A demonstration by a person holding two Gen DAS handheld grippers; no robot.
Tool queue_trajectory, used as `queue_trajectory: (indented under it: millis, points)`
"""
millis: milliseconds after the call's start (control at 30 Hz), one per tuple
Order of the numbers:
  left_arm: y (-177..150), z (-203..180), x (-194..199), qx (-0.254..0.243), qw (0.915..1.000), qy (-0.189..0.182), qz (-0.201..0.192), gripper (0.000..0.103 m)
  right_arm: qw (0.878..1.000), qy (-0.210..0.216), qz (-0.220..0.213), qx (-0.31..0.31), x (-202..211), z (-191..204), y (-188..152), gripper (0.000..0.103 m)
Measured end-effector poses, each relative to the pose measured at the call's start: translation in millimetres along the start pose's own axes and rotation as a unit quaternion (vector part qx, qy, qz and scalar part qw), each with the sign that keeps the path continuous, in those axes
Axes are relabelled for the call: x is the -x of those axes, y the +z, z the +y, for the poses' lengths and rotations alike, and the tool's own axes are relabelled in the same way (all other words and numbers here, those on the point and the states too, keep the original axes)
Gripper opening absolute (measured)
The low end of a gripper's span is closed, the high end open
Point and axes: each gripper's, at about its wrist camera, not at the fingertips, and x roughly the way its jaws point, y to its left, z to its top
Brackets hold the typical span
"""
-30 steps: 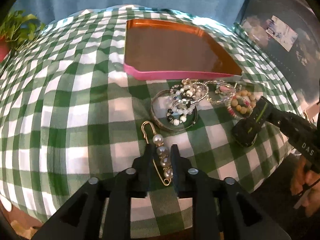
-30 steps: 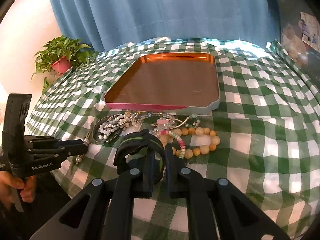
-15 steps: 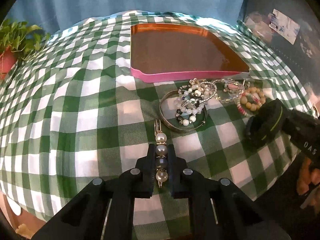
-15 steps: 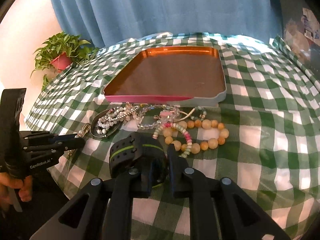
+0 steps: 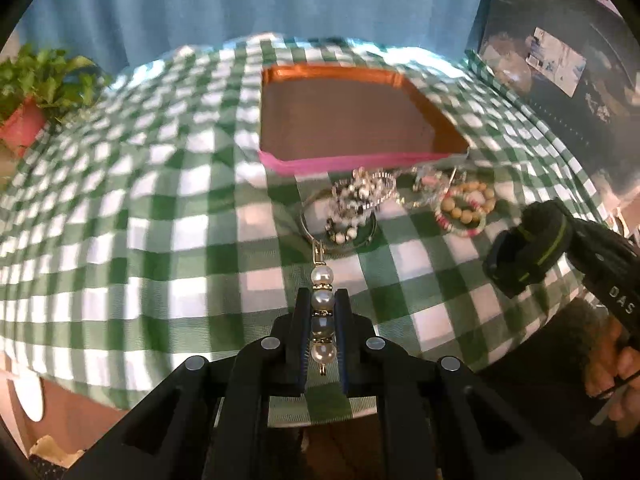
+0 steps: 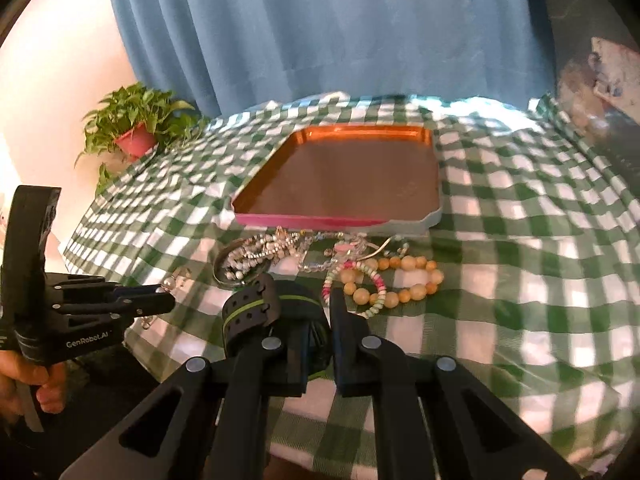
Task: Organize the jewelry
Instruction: 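Lift the pearl pin with the left gripper while the right gripper lifts the black watch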
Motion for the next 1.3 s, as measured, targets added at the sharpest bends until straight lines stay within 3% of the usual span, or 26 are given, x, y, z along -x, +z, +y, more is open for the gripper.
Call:
queue_trajectory:
  millis: [533,833,933,1300]
  points:
    - [2,-20,121,0.011,0.9954,-0.001,-0.095,0.011,0.998,-0.042,-0.044,-0.023,104,-6,5,0.009]
    - [20,-21,174,0.015,0.9852,-0.009,-0.170,0.011,0.995,-0.046,-0.083,-0.002,140,4,28,0.009]
    - [29,-21,180,0.009,0.9819,-0.004,-0.189,0.012,0.994,-0.043,-0.096,0.002,146,6,41,0.009]
    - [69,-21,146,0.001,0.9820,-0.006,-0.189,0.012,0.993,-0.045,-0.106,0.012,121,6,80,0.009]
